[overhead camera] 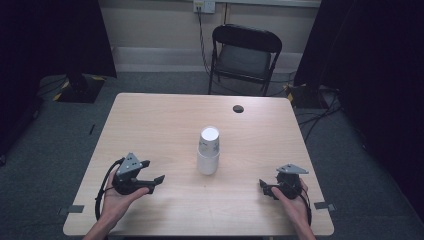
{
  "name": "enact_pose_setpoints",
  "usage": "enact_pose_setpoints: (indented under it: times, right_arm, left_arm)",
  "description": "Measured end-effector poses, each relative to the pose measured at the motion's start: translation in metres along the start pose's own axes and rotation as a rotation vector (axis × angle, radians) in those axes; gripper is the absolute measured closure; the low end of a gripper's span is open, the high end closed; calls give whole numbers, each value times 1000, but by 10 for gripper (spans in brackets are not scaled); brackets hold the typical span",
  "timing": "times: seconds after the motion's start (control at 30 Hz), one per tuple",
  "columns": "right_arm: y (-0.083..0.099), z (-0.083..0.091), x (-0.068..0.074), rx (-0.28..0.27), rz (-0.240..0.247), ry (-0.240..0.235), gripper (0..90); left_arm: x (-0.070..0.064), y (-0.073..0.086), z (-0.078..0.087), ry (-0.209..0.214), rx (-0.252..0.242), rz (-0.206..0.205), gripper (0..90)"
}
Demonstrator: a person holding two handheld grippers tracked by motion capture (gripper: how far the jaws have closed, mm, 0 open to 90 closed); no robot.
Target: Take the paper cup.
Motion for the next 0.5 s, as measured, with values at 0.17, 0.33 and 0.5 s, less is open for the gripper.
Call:
enact_pose_setpoints:
  times: [0.17,0.33,0.5]
  right_arm:
    - [0,0,0,1,-1,-1,114]
    - [0,0,0,1,0,-1,114]
    - [0,0,0,1,-1,-1,114]
  left_arm:
    - [-5,-11,-6,32,-4,-18,232]
    - [-7,-29,-13,31,-24,-17,232]
    - [-13,-46,-23,65,-37,-20,232]
Point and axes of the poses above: each handheld gripper's, and its own axes: z roughly backward along the jaws, y roughly out of its underside, x roughly to its left, the point moved 8 cm from there along -z, roughly forward along the jaws, and after that the axes turned 13 degrees about y, right-handed, at the moved point
